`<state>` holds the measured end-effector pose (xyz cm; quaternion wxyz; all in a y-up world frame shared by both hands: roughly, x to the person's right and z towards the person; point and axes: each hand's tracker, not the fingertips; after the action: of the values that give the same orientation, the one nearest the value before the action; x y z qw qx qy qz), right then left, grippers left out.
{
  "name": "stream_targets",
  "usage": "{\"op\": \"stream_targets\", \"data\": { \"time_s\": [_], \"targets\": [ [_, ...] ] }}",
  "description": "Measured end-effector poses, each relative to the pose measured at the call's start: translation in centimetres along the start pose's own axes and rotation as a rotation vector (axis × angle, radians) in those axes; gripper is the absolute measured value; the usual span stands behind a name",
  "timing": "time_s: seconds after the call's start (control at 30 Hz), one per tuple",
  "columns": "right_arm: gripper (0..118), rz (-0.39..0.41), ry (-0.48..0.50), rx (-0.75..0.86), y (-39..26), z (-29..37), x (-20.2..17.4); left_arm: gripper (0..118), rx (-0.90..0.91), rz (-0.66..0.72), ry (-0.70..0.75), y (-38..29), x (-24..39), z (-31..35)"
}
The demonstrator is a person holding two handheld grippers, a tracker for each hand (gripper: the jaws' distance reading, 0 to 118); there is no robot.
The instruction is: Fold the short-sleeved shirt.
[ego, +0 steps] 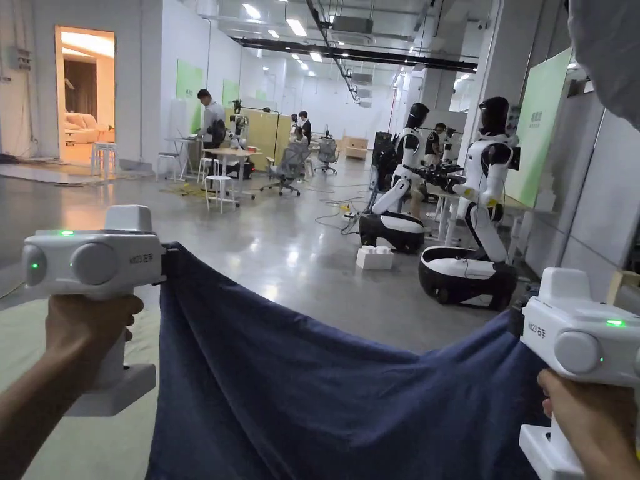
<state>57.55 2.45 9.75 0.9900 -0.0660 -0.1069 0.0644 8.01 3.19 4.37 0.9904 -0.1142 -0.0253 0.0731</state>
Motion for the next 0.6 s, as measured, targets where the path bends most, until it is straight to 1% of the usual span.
{"op": "stream_targets", "data": {
  "time_s": [0.07,0.1,0.17,0.23,0.33,0.37,0.47,0.5,0.6],
  "targets": [
    [1,0.014,-0.020,0.024,1.4,-0.3,0.4,6,0.012,-0.019,-0.004,1.2,1.8,-0.4],
    [1,0.012,-0.025,0.028,1.9,-0.5,0.6,6,0.015,-0.024,-0.004,2.0,1.4,-0.3],
    [2,0.014,-0.035,0.033,2.9,-1.1,0.9,5,0.021,-0.050,0.001,2.9,2.8,-0.6],
    [2,0.041,-0.053,0.062,4.0,-1.6,1.1,5,0.024,-0.084,0.007,4.1,2.7,-1.1],
    [2,0.046,-0.056,0.066,5.5,-2.6,1.3,5,0.036,-0.111,0.017,5.6,3.9,-2.2],
    [2,0.044,-0.057,0.068,6.1,-3.0,1.4,5,0.040,-0.118,0.013,6.1,2.8,-2.0],
    [1,0.066,-0.070,0.085,7.9,-4.1,1.6,5,0.055,-0.128,0.016,7.8,3.3,-3.0],
    [1,0.072,-0.074,0.089,8.5,-4.5,1.7,5,0.062,-0.128,0.019,8.4,2.4,-2.9],
    [1,0.078,-0.092,0.111,10.1,-4.9,1.6,5,0.080,-0.139,0.038,9.7,2.5,-3.8]
  ]
}}
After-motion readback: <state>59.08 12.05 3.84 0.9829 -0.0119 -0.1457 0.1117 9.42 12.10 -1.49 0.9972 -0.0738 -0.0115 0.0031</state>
